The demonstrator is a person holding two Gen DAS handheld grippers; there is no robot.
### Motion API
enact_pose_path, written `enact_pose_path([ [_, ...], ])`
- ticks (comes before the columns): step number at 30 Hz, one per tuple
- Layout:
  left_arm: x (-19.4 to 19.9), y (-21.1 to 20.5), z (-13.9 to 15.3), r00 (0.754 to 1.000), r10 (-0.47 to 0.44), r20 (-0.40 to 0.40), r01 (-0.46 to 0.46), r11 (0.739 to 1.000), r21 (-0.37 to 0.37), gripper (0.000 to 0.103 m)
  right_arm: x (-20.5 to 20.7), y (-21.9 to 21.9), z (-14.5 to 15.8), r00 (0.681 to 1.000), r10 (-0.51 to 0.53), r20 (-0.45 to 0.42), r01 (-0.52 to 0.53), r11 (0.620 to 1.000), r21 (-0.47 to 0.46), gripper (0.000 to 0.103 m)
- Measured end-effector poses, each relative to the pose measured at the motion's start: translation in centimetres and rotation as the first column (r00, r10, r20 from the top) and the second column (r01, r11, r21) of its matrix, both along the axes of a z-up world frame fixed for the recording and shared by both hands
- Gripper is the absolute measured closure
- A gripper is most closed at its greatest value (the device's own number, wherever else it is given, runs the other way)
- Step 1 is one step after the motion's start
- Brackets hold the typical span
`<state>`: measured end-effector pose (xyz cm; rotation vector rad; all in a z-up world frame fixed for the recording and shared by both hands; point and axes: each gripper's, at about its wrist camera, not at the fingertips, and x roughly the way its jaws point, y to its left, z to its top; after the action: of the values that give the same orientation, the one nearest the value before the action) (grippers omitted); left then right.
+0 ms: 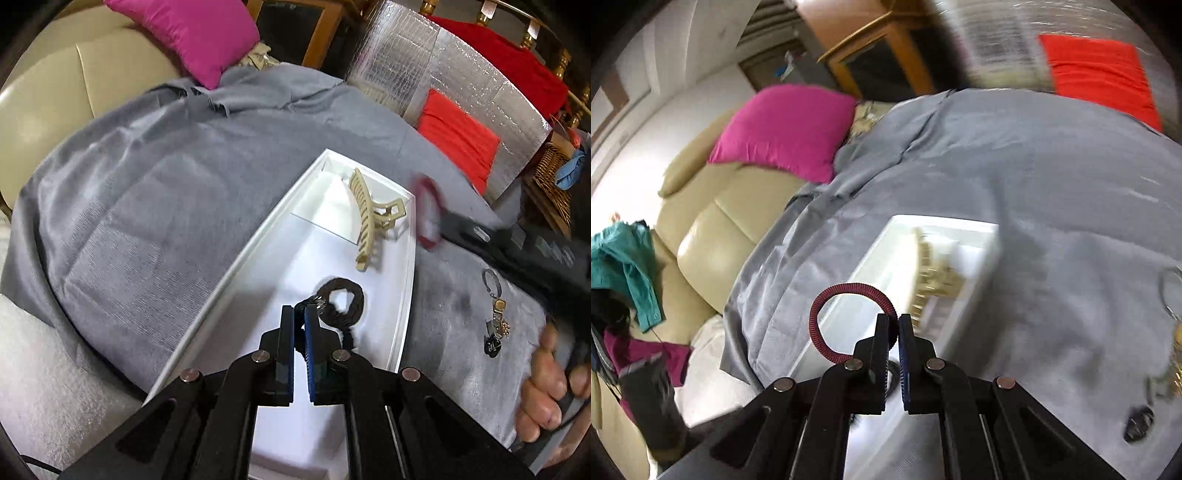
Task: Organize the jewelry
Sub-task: 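Drop the red hair tie from the right tool while the left tool drops the scrunchie into the tray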
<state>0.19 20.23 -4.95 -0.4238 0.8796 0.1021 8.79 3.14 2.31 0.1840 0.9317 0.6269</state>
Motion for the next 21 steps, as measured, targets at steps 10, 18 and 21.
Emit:
enact_pose_path([
  [10,0.1,0.9,-0.5,1.0,-0.004,-0.029,0.003,1.0,-0.024,0.098,2.8,7.2,-3.8,0.997,0.044,-0.061,-0.055,0.981,-0.185,0.097],
  [18,-0.2,1.3,-0.1,1.0,0.006,-0.026,-0.006,1.0,0.008,0.098,2.8,8.9,-4.8,0.994,0.076,-0.082,-0.095,0.958,-0.269,0.097],
  [21,-0.3,1.3,-0.1,0.999,0.017,-0.03,-0.016,0.999,0.04,0.098,2.7,9.2,-5.2,0.993,0.078,-0.09,-0.101,0.95,-0.296,0.095],
])
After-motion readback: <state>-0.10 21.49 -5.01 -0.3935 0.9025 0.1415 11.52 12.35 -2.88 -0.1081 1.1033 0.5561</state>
